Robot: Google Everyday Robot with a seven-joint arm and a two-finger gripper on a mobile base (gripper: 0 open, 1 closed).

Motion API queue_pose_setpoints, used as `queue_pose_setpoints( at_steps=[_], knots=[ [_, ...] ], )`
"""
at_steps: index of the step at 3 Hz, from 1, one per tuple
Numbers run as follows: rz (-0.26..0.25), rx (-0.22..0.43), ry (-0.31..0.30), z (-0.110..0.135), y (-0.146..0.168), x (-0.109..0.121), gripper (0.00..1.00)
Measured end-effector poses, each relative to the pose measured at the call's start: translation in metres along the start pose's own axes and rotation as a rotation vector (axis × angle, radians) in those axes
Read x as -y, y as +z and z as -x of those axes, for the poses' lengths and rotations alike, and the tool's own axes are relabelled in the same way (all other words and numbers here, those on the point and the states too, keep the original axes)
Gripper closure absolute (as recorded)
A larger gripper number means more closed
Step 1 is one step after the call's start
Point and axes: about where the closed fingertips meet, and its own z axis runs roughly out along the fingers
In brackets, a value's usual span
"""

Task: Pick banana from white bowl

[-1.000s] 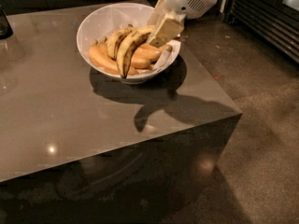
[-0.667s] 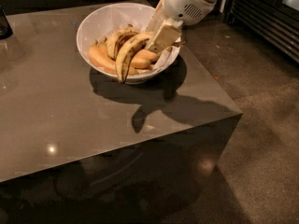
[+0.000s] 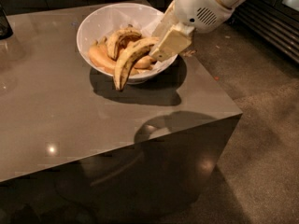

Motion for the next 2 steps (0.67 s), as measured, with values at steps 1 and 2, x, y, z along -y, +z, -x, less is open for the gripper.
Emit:
queue_pose_setpoints(
  at_steps=[1, 2],
  knots=[
    [0.002, -0.006, 0.09, 0.0051, -0.0102, -0.0334, 1.0],
    [0.004, -0.005, 0.104, 0.0055, -0.0097, -0.0335, 1.0]
  ],
)
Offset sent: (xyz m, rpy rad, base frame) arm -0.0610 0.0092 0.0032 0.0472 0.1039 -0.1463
